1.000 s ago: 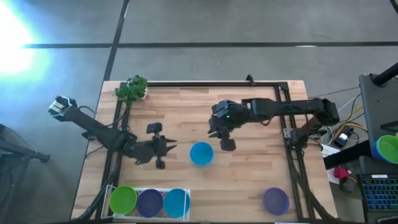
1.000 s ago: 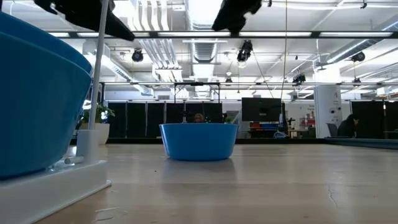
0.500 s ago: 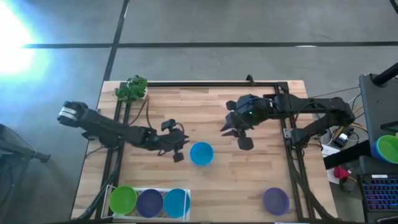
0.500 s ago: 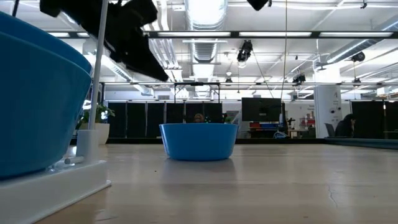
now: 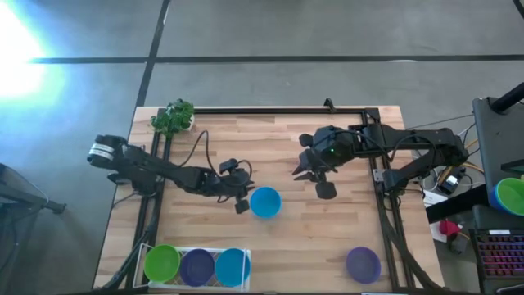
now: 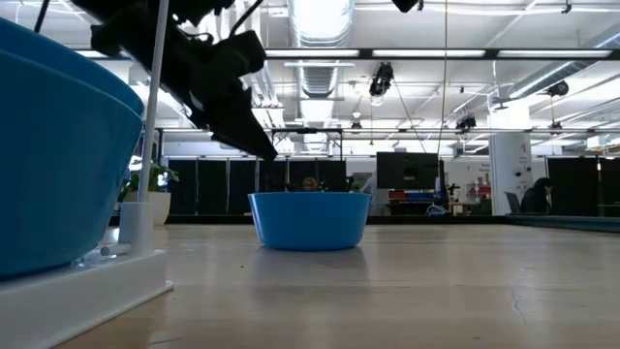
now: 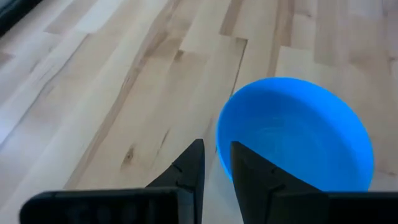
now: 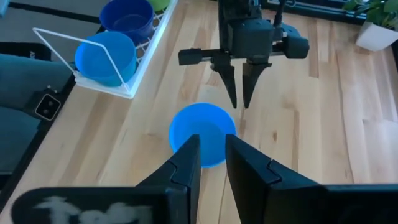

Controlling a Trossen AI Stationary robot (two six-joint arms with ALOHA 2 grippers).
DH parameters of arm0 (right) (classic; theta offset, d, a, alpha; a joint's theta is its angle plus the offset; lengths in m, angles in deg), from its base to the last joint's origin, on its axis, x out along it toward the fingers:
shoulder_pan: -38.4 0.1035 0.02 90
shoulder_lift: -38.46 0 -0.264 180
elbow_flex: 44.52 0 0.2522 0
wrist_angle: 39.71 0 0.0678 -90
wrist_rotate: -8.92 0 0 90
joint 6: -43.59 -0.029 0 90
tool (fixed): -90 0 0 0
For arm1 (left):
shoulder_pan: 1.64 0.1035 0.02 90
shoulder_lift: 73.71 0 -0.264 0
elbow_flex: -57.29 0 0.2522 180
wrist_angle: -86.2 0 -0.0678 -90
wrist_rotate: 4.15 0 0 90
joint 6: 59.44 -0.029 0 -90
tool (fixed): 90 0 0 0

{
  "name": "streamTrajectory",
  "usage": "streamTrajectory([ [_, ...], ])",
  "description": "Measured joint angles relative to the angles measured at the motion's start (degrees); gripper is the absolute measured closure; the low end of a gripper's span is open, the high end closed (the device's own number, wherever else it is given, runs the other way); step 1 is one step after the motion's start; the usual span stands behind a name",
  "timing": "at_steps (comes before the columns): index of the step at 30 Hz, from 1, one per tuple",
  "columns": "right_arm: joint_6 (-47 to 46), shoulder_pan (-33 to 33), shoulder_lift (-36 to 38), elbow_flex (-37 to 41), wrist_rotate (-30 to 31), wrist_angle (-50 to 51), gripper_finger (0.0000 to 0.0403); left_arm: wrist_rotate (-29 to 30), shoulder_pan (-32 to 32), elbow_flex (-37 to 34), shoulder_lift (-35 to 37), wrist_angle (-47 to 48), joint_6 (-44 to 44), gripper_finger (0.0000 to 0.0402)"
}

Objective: Pick & Place Mini bowls
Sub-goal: Stack the light blue bowl on the light blue bowl on the shelf

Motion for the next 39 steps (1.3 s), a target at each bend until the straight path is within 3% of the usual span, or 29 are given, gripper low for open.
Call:
streamTrajectory([
  [29, 2.39, -0.02, 0.02, 0.09, 0.01, 0.36, 0.0326, -0.01, 2.36, -0.04, -4.15, 0.01, 4.37, 0.0330],
  [39, 2.68, -0.02, 0.00, 0.09, 0.02, 0.29, 0.0332, -3.68, 2.43, -0.07, -8.03, -4.57, 4.79, 0.0330],
])
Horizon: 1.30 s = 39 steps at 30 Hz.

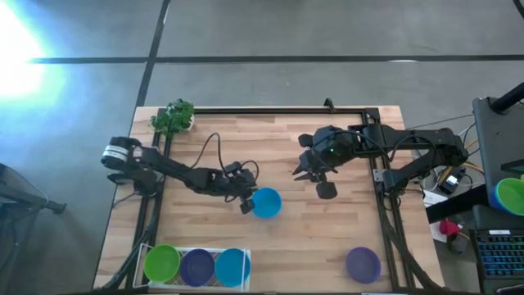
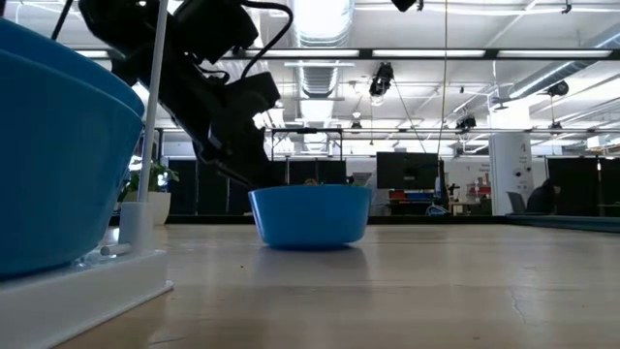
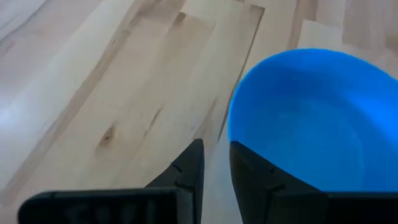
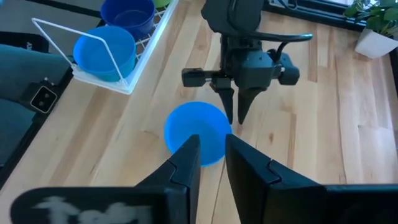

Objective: Pick & Place Mini bowls
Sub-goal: Stack the light blue bowl on the light blue bowl on the shelf

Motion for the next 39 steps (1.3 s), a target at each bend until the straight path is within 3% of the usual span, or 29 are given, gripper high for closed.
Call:
streamTrajectory([
  [39, 1.00, -0.02, 0.00, 0.00, 0.02, -0.01, 0.0326, -9.54, 0.24, 1.40, -3.16, -2.31, 3.72, 0.0330],
])
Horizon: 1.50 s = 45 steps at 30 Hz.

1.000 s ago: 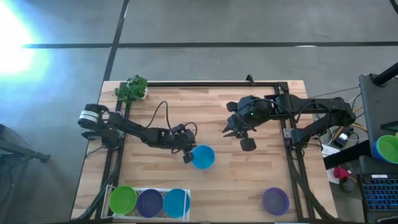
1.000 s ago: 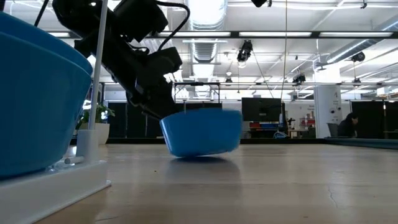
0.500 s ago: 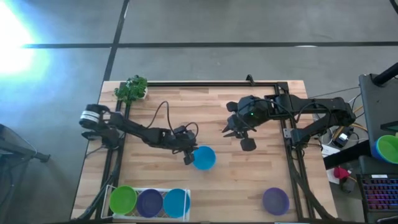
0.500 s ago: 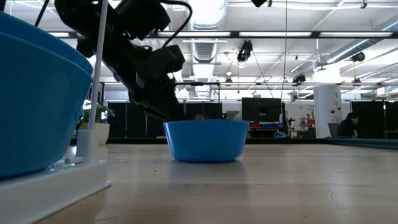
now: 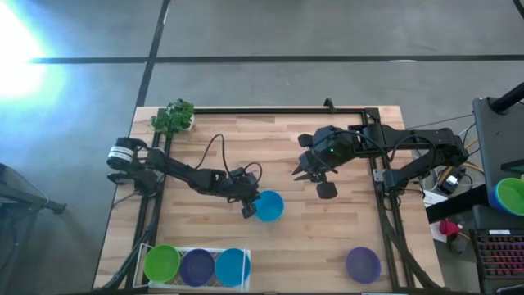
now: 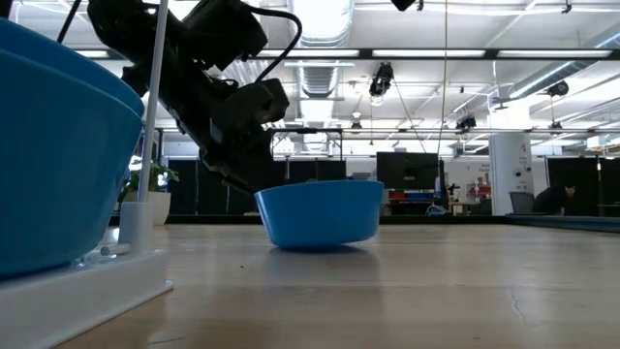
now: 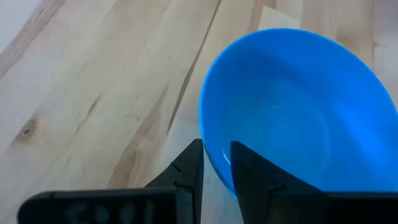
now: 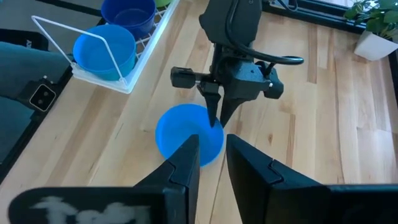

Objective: Pick & Place Mini bowls
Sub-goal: Stack the light blue bowl on the light blue bowl on the shelf

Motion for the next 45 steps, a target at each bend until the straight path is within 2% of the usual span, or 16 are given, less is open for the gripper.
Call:
streamTrajectory([
  [18, -0.46, 0.01, -0.01, 0.00, 0.00, -0.03, 0.0331, -0.83, -0.09, -0.02, -0.04, 0.15, 4.76, 0.0332],
  [21, -0.47, 0.00, -0.01, 0.00, 0.00, -0.04, 0.0326, -1.43, -0.09, -0.02, -0.21, 0.14, 4.76, 0.0345],
  [26, -0.47, 0.01, -0.02, 0.00, 0.00, -0.06, 0.0323, -1.88, -0.07, -0.02, -1.14, -0.25, 4.97, 0.0392],
  [31, -0.47, 0.00, -0.02, 0.00, 0.00, -0.08, 0.0330, -1.95, -0.09, 0.07, -1.25, -0.34, 5.72, 0.0398],
  [38, -0.47, 0.00, -0.02, 0.00, 0.00, -0.10, 0.0333, -1.68, -0.09, -0.09, 2.56, 2.63, 3.84, 0.0401],
  [45, -0.49, 0.01, -0.02, 0.00, 0.00, -0.08, 0.0323, -1.62, -0.09, -0.09, 9.71, 8.05, 2.79, 0.0401],
])
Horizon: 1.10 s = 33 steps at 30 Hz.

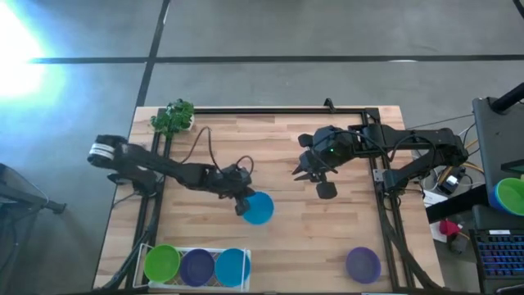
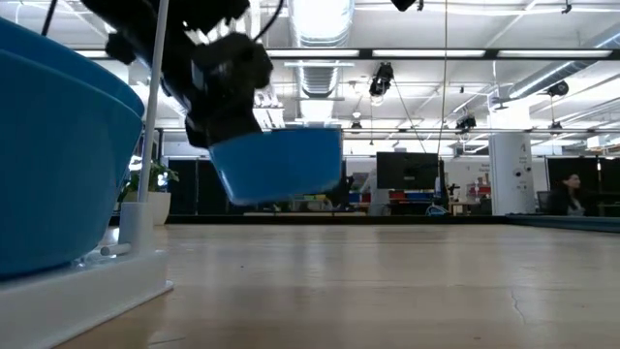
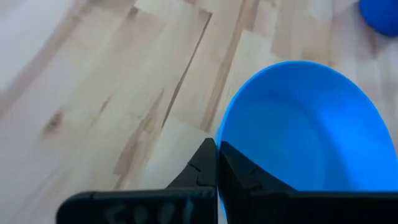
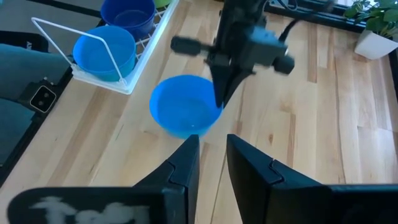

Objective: Pick & Place Mini bowls
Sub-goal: Stack the light blue bowl on the light blue bowl on the shelf

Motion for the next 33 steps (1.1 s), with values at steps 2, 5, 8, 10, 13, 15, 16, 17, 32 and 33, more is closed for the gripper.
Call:
streamTrajectory([
  [2, 0.00, 0.01, 0.00, 0.00, 0.00, 0.00, 0.0323, -0.01, 0.00, 0.00, 2.81, 2.88, -0.09, 0.0401],
  [5, 0.02, -0.01, 0.00, 0.00, 0.00, 0.00, 0.0327, 0.00, 0.00, 0.00, 7.24, 7.91, -1.23, 0.0401],
  [8, 0.02, 0.02, 0.00, 0.00, 0.00, 0.00, 0.0332, 0.00, -0.26, 0.00, 11.94, 14.14, -1.45, 0.0401],
  [10, 0.02, -0.01, 0.00, 0.00, 0.00, 0.02, 0.0334, 0.04, -0.82, 0.00, 15.07, 19.03, -1.32, 0.0401],
  [13, 0.02, -0.01, 0.00, 0.00, 0.00, 0.02, 0.0334, -0.05, -2.49, 0.00, 19.18, 25.72, -1.20, 0.0401],
  [15, 0.02, 0.02, 0.00, 0.00, 0.00, 0.02, 0.0331, -1.29, -3.93, 0.00, 21.54, 29.37, -1.26, 0.0401],
  [16, 0.02, -0.01, 0.00, 0.00, 0.00, 0.02, 0.0330, -2.57, -4.75, 0.00, 22.45, 30.86, -1.40, 0.0401],
  [17, 0.02, 0.01, 0.00, 0.00, 0.00, 0.02, 0.0329, -3.78, -5.77, 0.00, 23.23, 32.07, -1.44, 0.0401],
  [32, 0.05, -0.01, 0.00, 0.00, 0.00, -0.20, 0.0334, -12.82, -18.20, 0.02, 20.42, 21.20, 2.09, 0.0401],
  [33, 0.11, -0.01, 0.00, 0.00, 0.00, -0.22, 0.0333, -13.26, -18.62, 0.04, 19.37, 20.19, 2.68, 0.0401],
])
